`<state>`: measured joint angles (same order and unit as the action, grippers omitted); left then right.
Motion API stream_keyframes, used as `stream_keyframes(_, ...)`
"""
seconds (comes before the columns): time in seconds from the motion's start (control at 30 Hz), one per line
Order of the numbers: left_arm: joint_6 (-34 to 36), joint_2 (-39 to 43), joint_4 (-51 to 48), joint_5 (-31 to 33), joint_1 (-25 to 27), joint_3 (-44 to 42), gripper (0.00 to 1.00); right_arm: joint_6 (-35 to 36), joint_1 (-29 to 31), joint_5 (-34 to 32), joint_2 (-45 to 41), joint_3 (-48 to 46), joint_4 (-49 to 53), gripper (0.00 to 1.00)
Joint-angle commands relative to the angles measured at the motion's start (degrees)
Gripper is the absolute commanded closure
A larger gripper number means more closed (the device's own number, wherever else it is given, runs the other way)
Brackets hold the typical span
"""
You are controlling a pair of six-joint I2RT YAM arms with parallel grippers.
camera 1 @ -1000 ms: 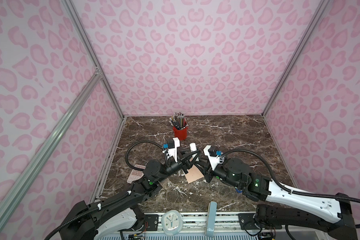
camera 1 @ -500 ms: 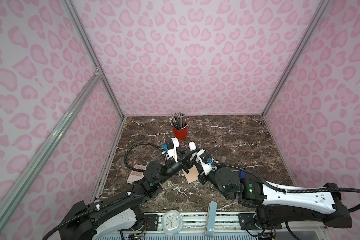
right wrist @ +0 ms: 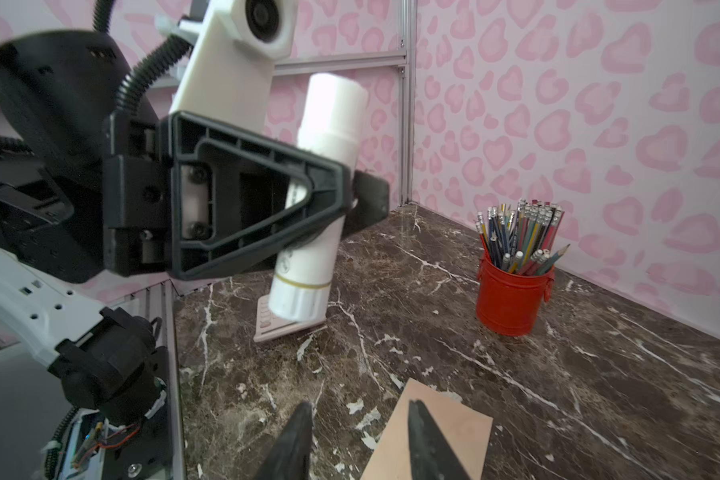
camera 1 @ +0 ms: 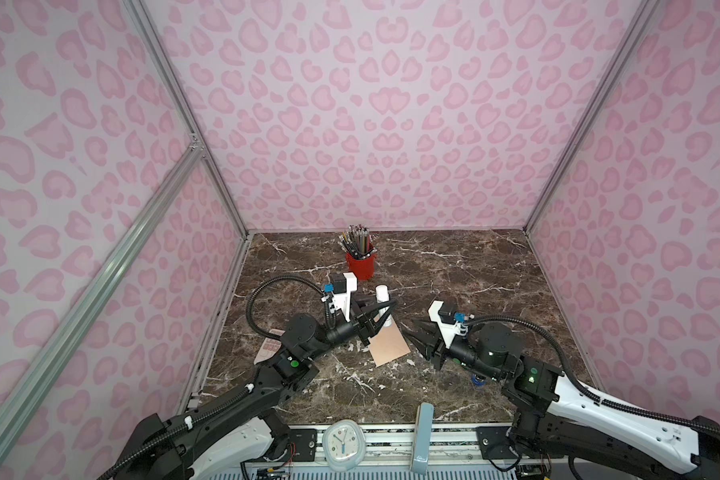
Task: Place the letter into the envelope and seal it
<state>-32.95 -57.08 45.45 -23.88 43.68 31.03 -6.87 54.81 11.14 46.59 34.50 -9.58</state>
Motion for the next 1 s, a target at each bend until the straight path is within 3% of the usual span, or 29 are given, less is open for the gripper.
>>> stream_keyframes(0.0,-5.6,-2.4,12.0,-13.8,-1.9,-0.5,0.96,-4.6,-3.0,17.2,-0.2,-1.0,-8.9,0.58)
stream_keyframes(0.17,-13.6,-9.3,26.5,-20.2,-2.7,-0.8,0.96,-6.2,-3.7,22.2,2.1,-0.7,-11.5,0.54)
stream_keyframes(0.33,-18.1,-13.9,33.4,-21.3,-2.8,0.0,0.96,-6.3,-3.8,23.0,3.2,-0.6,-12.7,0.54)
stream_keyframes(0.8,-17.2,-15.8,32.5,-21.5,-1.9,1.2,0.96,-9.1,-4.9,24.8,6.4,-0.7,-17.9,0.60)
stream_keyframes(0.97,-16.1,-15.7,31.1,-21.4,-1.7,1.2,0.96,-9.6,-5.2,25.4,7.1,-0.2,-17.9,0.68)
